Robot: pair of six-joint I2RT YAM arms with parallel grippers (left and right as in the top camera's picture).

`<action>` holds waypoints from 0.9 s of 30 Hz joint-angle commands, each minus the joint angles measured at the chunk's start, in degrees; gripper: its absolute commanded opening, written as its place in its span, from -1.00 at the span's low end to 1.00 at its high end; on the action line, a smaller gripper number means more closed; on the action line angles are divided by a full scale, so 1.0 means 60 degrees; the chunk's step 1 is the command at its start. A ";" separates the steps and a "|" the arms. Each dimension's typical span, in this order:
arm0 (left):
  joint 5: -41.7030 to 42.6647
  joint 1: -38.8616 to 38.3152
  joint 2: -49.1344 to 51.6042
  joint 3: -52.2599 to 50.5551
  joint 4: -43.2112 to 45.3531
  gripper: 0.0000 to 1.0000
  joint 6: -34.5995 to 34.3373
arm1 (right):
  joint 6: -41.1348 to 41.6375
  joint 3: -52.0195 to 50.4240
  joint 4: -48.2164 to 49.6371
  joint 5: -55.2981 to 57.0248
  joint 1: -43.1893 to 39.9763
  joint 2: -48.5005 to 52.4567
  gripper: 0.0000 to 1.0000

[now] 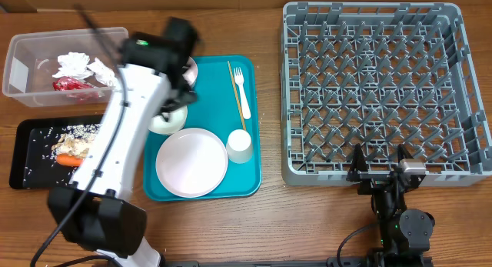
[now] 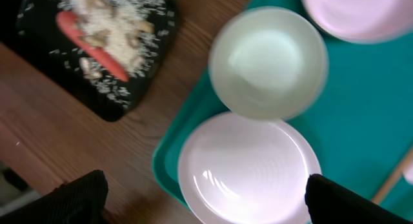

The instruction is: Sort waste into correct bins and load items into the dishwasher rack

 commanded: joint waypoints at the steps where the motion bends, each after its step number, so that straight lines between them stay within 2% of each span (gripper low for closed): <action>1: -0.0386 0.1093 -0.0160 -0.0080 -0.0178 1.00 -0.0699 | 0.0036 -0.0098 0.0062 0.0120 0.0055 -0.0076 1.00; 5: 0.0248 0.2433 -0.0160 -0.0080 -0.0244 1.00 -0.0758 | 0.0040 -0.0098 0.0073 0.0124 0.0055 -0.0076 1.00; 10: 0.0579 0.3322 -0.0160 -0.0080 -0.0240 1.00 -0.0758 | 0.0255 -0.0098 0.0750 -0.0113 0.0055 -0.0076 1.00; 19: 0.0514 0.4014 -0.0160 -0.0080 -0.0018 0.99 -0.0758 | 0.3701 -0.0098 0.3672 -0.4237 0.0055 -0.0076 1.00; 22: 0.0251 0.4036 -0.0160 -0.0080 0.0106 1.00 -0.0765 | 0.3876 -0.0098 0.3665 -0.4885 0.0055 -0.0076 1.00; 27: 0.0051 0.4339 -0.0160 -0.0080 0.0550 0.99 -0.0805 | 0.5071 -0.0098 0.5147 -0.5450 0.0055 -0.0076 1.00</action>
